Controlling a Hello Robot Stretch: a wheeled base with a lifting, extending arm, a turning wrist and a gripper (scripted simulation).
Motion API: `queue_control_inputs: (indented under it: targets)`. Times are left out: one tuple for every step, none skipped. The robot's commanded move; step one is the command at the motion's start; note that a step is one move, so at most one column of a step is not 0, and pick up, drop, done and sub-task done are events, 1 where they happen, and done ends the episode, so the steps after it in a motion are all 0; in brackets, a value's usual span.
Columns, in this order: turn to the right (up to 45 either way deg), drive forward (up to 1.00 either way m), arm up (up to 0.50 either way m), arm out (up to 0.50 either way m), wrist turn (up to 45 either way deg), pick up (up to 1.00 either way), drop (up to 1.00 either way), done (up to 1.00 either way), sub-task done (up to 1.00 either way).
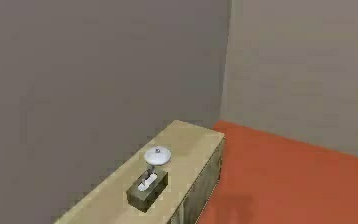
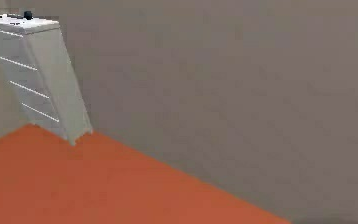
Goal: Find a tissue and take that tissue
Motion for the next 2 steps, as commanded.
queue_control_inputs:
  targets:
    - [45.0,0.0,0.0,0.0,0.0,0.0,0.0,0.0,0.0]
    - [45.0,0.0,0.0,0.0,0.0,0.0,0.0,0.0,0.0]
